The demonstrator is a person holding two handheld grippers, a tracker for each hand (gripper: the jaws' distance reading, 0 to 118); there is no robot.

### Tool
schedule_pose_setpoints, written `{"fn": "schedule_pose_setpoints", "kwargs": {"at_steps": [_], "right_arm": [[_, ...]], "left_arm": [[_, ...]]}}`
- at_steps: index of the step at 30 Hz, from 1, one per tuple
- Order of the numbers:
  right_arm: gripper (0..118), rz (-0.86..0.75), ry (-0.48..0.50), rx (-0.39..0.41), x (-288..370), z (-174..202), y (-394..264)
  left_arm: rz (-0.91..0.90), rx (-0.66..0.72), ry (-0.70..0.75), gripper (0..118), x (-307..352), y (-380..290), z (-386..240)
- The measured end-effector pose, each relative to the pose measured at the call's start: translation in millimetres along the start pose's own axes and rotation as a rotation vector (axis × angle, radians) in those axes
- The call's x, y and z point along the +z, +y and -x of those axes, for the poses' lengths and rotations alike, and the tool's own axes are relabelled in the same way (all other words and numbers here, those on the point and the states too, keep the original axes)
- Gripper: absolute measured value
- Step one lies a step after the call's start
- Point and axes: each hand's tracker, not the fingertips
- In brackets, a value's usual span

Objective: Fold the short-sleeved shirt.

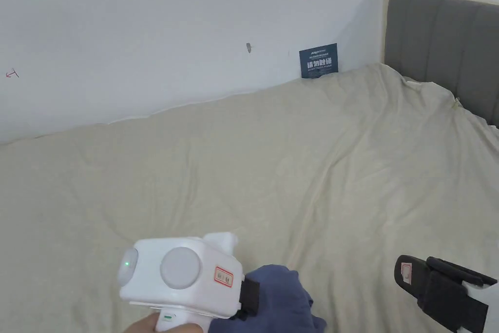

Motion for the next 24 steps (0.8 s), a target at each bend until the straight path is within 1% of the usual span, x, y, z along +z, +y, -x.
{"fn": "schedule_pose_setpoints", "kwargs": {"at_steps": [2, 4, 7, 13, 14, 15, 16, 17, 18, 19, 20, 22, 24], "right_arm": [[0, 0.000, 0.019, 0.003, 2.7, 0.3, 1.1], [0, -0.006, 0.012, 0.028, 4.9, 2.3, 2.4], [0, -0.016, 0.004, 0.041, 7.0, 0.8, 4.1], [0, -0.022, -0.012, 0.008, 7.2, -5.5, 6.1], [0, -0.022, -0.013, 0.004, 7.7, -5.3, 6.3], [0, -0.022, -0.013, 0.002, 8.3, -5.0, 6.5], [0, -0.022, -0.012, 0.001, 9.4, -4.5, 6.7], [0, -0.021, -0.010, 0.001, 10.8, -3.7, 7.2], [0, -0.020, -0.008, 0.005, 12.9, -2.4, 8.0], [0, -0.021, -0.005, 0.009, 15.0, -0.9, 9.1], [0, -0.023, -0.003, 0.013, 17.2, 1.1, 10.7], [0, -0.026, 0.000, 0.020, 22.1, 7.6, 16.4], [0, -0.028, 0.005, 0.024, 28.8, 19.1, 26.4]], "left_arm": [[0.033, 0.007, 0.026, 7, -20.3, 1.2, -8.3], [0.069, -0.037, 0.095, 7, -36.0, 5.3, -20.9], [0.096, -0.075, 0.063, 7, -56.2, 10.6, -39.9], [0.157, -0.034, -0.010, 7, -82.4, 18.6, -57.3], [0.163, -0.002, -0.067, 7, -81.8, 18.9, -53.7], [0.159, 0.049, -0.188, 7, -79.2, 20.0, -52.6], [0.147, 0.111, -0.365, 7, -72.0, 17.2, -49.4], [0.096, 0.157, -0.545, 7, -60.8, 14.3, -44.7], [0.040, 0.184, -0.659, 7, -47.4, 10.4, -41.3], [-0.042, 0.187, -0.724, 7, -26.7, 8.1, -37.5], [-0.126, 0.182, -0.747, 7, -4.1, 4.4, -32.3], [-0.292, 0.149, -0.639, 7, 43.4, -6.6, -17.5], [-0.489, 0.107, -0.489, 7, 98.2, -27.2, -5.7]]}}
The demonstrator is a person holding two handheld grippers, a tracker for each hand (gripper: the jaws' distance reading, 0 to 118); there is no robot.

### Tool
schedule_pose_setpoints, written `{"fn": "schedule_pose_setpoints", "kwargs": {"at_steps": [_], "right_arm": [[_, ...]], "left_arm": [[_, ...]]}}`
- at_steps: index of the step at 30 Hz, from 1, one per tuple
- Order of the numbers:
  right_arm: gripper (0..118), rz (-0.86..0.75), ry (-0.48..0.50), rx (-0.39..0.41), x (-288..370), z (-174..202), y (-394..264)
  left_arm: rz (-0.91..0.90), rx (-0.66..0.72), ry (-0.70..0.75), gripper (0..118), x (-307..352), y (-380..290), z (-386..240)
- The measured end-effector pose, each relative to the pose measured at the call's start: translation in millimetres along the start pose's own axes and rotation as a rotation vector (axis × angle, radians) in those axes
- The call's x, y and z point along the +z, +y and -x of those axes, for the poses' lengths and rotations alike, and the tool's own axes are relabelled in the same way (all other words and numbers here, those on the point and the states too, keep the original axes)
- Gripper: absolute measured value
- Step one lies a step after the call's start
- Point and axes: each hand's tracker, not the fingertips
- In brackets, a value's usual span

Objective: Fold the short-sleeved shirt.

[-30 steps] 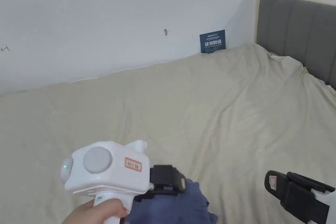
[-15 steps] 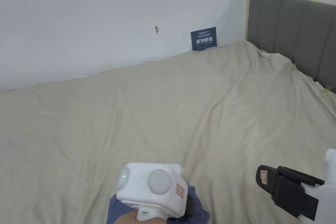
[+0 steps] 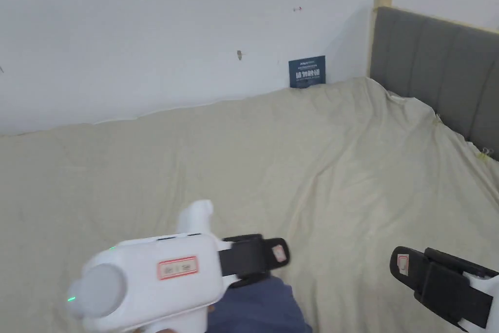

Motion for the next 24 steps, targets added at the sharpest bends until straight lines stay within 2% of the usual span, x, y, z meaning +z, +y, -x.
{"fn": "schedule_pose_setpoints", "kwargs": {"at_steps": [2, 4, 5, 7, 9, 13, 15, 17, 19, 21, 24], "right_arm": [[0, -0.051, 0.067, -0.001, 11.0, 18.3, 12.4], [0, -0.102, 0.105, 0.030, 20.9, 39.0, 22.9], [0, -0.133, 0.118, 0.064, 25.6, 49.9, 26.6], [0, -0.227, 0.157, 0.186, 38.3, 73.4, 29.3], [0, -0.307, 0.131, 0.296, 46.7, 95.2, 24.3], [0, -0.523, 0.182, 0.399, 60.2, 119.3, -7.0], [0, -0.600, 0.142, 0.458, 61.8, 128.0, -25.4], [0, -0.623, 0.044, 0.531, 61.4, 137.9, -42.1], [0, -0.642, 0.023, 0.585, 54.7, 132.4, -58.1], [0, -0.568, -0.007, 0.599, 45.3, 126.4, -68.4], [0, -0.496, -0.084, 0.523, 38.1, 113.3, -77.8]], "left_arm": [[-0.168, -0.117, 0.135, 7, 59.7, 1.4, -10.9], [-0.317, -0.147, 0.239, 6, 110.4, -2.3, -18.2], [-0.402, -0.161, 0.302, 5, 133.7, -8.0, -22.6], [-0.589, -0.167, 0.489, 2, 177.5, -21.1, -28.7], [-0.680, -0.172, 0.571, 0, 210.2, -36.1, -30.8], [-0.788, -0.297, 0.820, 0, 237.4, -66.4, -39.9], [-0.820, -0.335, 0.895, 0, 241.5, -76.4, -44.0], [-0.778, -0.319, 0.986, 0, 240.9, -80.6, -51.3], [-0.792, -0.337, 1.005, 0, 238.1, -89.7, -51.9], [-0.844, -0.400, 0.993, 0, 231.4, -103.9, -45.3], [-0.826, -0.384, 0.997, 0, 224.3, -112.1, -39.4]]}}
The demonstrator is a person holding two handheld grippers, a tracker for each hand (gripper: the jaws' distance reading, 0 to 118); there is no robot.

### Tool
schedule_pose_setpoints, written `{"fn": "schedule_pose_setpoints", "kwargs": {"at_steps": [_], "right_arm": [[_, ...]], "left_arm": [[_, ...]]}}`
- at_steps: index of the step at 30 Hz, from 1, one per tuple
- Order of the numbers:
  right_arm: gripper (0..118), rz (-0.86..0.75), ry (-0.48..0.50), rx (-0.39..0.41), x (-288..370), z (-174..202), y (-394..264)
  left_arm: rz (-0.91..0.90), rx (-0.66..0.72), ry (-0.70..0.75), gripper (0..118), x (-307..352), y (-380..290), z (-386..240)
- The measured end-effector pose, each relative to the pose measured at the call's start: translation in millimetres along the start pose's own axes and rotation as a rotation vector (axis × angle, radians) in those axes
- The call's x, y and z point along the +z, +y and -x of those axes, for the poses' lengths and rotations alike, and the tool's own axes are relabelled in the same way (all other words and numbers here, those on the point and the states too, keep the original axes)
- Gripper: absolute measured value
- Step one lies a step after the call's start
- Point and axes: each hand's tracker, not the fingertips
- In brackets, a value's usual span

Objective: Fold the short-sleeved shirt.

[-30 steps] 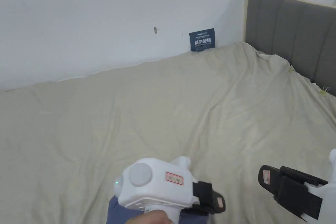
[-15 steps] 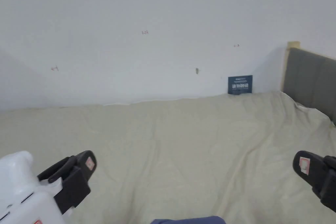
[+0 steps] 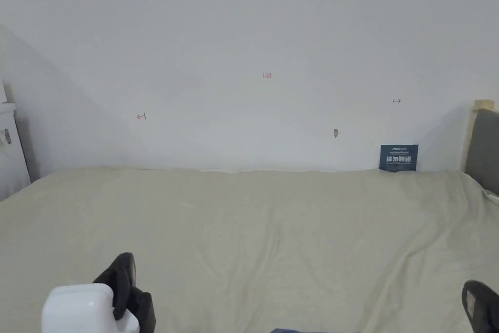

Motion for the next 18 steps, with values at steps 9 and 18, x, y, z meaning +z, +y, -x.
{"fn": "schedule_pose_setpoints", "kwargs": {"at_steps": [9, 18], "right_arm": [[0, -0.025, -0.083, -0.022, 3.3, -16.8, 8.0], [0, -0.068, -0.094, -0.050, 2.2, -39.1, 37.3]], "left_arm": [[0.068, 0.035, 0.016, 0, -6.3, -4.8, 0.8], [0.090, 0.010, -0.033, 0, -11.7, 3.4, -4.3]]}}
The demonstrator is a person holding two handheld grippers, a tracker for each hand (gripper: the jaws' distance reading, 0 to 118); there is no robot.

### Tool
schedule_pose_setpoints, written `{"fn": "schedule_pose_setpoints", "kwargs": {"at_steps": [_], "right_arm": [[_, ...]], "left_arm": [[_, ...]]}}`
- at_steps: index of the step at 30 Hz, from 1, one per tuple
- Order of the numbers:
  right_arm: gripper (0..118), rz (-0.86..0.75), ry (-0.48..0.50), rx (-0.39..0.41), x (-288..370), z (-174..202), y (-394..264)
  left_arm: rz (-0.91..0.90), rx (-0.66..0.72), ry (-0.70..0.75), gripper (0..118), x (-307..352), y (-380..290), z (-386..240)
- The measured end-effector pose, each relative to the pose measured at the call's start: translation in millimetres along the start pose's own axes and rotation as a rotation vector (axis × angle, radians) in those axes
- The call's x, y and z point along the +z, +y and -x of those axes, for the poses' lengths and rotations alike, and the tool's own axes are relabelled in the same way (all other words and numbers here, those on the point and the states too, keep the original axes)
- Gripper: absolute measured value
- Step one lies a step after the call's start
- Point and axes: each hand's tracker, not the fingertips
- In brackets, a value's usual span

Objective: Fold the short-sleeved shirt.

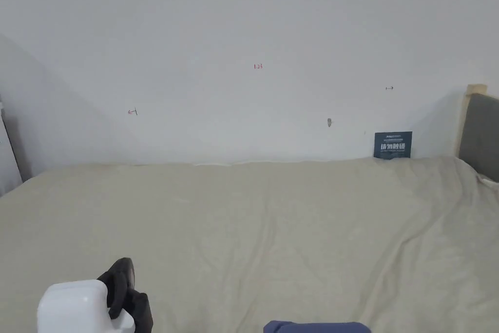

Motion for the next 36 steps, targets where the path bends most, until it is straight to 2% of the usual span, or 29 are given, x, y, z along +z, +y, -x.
{"fn": "schedule_pose_setpoints", "kwargs": {"at_steps": [3, 5, 6, 7, 8, 10, 11, 15, 18, 21, 23, 26, 27, 28, 29, 30, 31, 32, 36], "right_arm": [[0, 0.033, 0.097, 0.025, -24.4, 2.8, 20.8], [0, 0.196, 0.192, 0.075, -57.7, 10.4, 21.3], [0, 0.341, 0.266, 0.073, -80.3, 14.7, 16.0], [0, 0.498, 0.345, 0.043, -103.4, 17.6, 5.7], [0, 0.667, 0.414, -0.019, -126.1, 21.9, -8.9], [0, 0.942, 0.484, -0.158, -167.3, 25.7, -57.7], [0, 0.997, 0.484, -0.176, -179.7, 26.8, -82.9], [0, 1.222, 0.368, -0.084, -216.6, 30.3, -160.9], [0, 1.327, 0.380, -0.071, -225.0, 29.6, -200.7], [0, 1.358, 0.333, -0.050, -226.9, 24.9, -220.1], [0, 1.362, 0.339, -0.064, -229.1, 20.8, -224.3], [0, 1.367, 0.354, -0.082, -229.6, 18.5, -223.0], [0, 1.370, 0.358, -0.084, -230.0, 18.3, -223.5], [0, 1.373, 0.360, -0.086, -229.7, 18.3, -222.9], [0, 1.375, 0.360, -0.090, -229.7, 17.9, -223.2], [0, 1.378, 0.360, -0.094, -229.6, 17.4, -223.7], [0, 1.381, 0.359, -0.097, -229.3, 17.1, -224.2], [0, 1.382, 0.358, -0.102, -229.6, 16.8, -224.6], [0, 1.387, 0.357, -0.117, -229.7, 15.8, -226.6]], "left_arm": [[0.042, -0.055, -0.018, 0, -8.6, 0.2, -0.4], [0.088, -0.062, -0.034, 0, -15.2, -6.8, 0.7], [0.119, -0.052, -0.043, 0, -18.6, -11.9, 1.3], [0.141, -0.042, -0.054, 0, -21.7, -17.6, 1.9], [0.162, -0.035, -0.058, 0, -24.7, -23.4, 2.1], [0.202, -0.031, -0.059, 0, -30.6, -37.2, 1.4], [0.222, -0.026, -0.072, 0, -34.0, -43.3, 1.5], [0.297, -0.039, -0.089, 0, -45.4, -62.2, 0.7], [0.350, -0.021, -0.106, 0, -58.1, -65.9, 3.3], [0.515, 0.181, -0.318, 0, -100.4, -66.2, 16.0], [0.686, 0.351, -0.497, 0, -141.9, -77.0, 22.7], [0.908, 0.509, -0.671, 1, -193.2, -108.4, 18.2], [0.973, 0.522, -0.732, 7, -206.3, -119.2, 15.3], [1.029, 0.528, -0.769, 19, -219.0, -130.4, 12.9], [1.064, 0.520, -0.816, 41, -223.2, -138.2, 5.9], [1.085, 0.525, -0.862, 83, -231.9, -148.1, 2.9], [1.152, 0.524, -0.894, 105, -241.4, -157.7, -1.1], [1.220, 0.546, -0.921, 115, -245.6, -166.7, -4.8], [1.341, 0.557, -0.910, 115, -265.3, -195.4, -18.7]]}}
